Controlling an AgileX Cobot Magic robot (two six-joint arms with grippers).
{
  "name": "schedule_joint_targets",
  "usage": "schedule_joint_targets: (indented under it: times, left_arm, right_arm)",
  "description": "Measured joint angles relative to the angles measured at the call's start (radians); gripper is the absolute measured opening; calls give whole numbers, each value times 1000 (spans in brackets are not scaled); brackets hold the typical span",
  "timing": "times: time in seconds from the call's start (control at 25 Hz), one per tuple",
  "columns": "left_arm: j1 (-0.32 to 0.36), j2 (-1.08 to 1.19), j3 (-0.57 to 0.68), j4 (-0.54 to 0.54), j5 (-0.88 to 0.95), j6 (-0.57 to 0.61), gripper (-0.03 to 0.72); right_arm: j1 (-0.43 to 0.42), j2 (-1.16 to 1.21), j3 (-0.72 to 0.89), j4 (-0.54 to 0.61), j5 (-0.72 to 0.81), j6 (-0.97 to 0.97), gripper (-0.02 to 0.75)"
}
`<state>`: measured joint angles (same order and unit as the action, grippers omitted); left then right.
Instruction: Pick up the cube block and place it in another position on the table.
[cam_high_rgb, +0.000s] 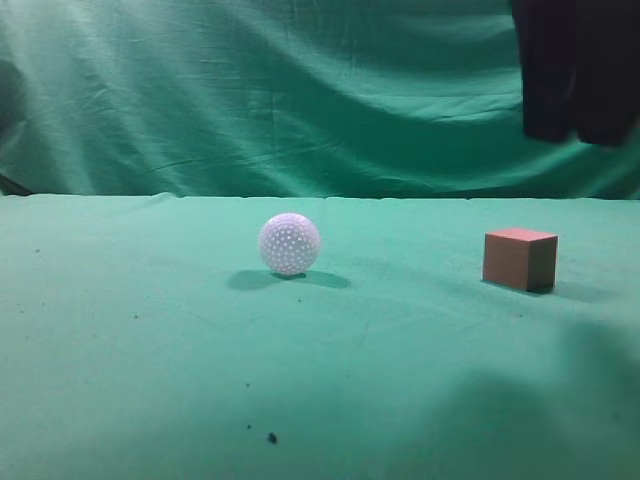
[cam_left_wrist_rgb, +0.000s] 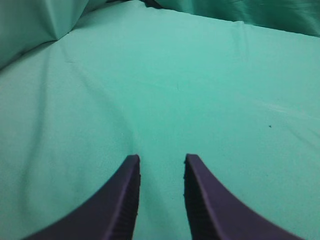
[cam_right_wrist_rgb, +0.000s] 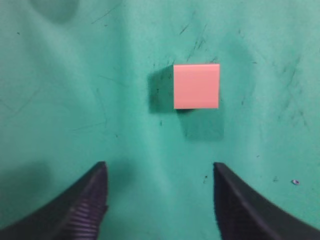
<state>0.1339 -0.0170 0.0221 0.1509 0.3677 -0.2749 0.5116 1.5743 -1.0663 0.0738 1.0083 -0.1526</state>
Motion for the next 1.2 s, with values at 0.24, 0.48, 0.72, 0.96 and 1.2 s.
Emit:
schedule_joint_targets:
  times: [0.24, 0.48, 0.72, 0.96, 1.2]
  left_arm:
    - [0, 0, 0, 0, 0, 0, 235]
    - [0, 0, 0, 0, 0, 0, 235]
    - [0, 0, 0, 0, 0, 0, 235]
    - [0, 0, 0, 0, 0, 0, 235]
    - [0, 0, 0, 0, 0, 0, 235]
  right_arm:
    - [0, 68, -1, 0, -111, -6, 541]
    - [0, 152, -1, -30, -170, -6, 541]
    - [0, 207, -4, -82, -185, 1, 541]
    - [0, 211, -8, -119, -197, 41, 223]
    - [0, 211, -35, -319, -162, 213, 226]
